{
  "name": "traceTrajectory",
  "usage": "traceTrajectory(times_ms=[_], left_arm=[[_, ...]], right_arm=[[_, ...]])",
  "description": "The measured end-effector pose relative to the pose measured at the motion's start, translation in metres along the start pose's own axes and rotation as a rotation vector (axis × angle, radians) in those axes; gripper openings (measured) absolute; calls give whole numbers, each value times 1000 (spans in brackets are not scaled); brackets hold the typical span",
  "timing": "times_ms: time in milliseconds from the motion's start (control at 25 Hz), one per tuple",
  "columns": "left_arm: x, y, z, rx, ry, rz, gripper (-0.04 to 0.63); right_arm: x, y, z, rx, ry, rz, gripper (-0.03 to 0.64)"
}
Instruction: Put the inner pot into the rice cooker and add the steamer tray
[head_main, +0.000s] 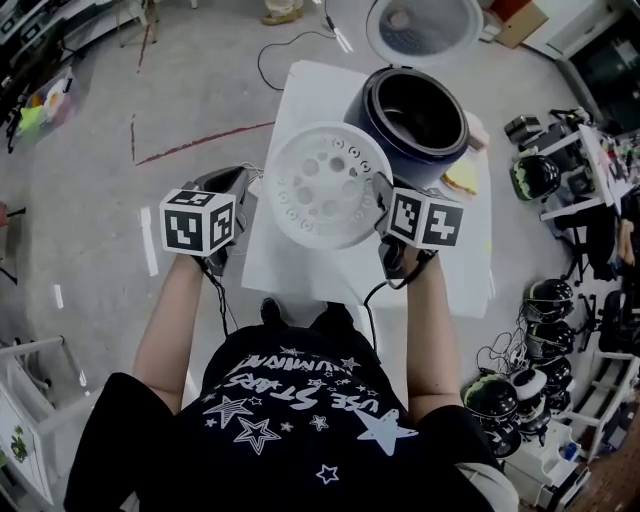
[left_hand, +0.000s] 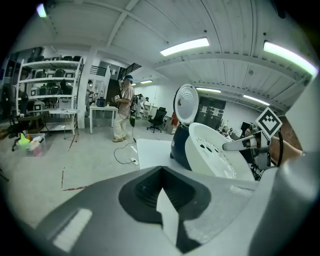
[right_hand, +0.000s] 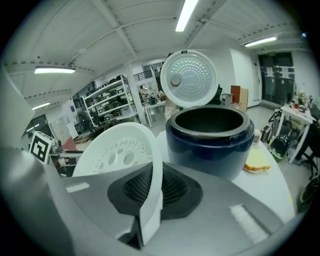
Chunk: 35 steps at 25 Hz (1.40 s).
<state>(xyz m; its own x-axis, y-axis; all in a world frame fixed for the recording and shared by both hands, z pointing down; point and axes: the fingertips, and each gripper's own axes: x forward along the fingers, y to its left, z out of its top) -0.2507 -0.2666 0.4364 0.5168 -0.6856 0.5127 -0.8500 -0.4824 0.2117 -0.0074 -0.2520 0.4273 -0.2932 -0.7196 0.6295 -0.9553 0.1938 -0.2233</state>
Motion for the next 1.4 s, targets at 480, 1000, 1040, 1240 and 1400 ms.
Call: traceTrajectory(times_ms=[480, 1000, 1040, 1240, 1400], left_arm=[[13, -29, 47, 42, -103, -28, 2], [69, -91, 114, 66, -150, -27, 2], [75, -94, 118, 67, -149, -25, 1], [98, -105, 129, 62, -147, -13, 2], [111, -110, 122, 61, -146, 3, 1]], right_arm=[[-35, -37, 71, -74, -99, -2, 54], [-39, -143, 156, -83, -95, -17, 55], [-35, -151, 161, -81, -90, -18, 54], [-8, -183, 173, -74, -49, -23, 54], [17, -202, 160, -74, -11, -32, 54]])
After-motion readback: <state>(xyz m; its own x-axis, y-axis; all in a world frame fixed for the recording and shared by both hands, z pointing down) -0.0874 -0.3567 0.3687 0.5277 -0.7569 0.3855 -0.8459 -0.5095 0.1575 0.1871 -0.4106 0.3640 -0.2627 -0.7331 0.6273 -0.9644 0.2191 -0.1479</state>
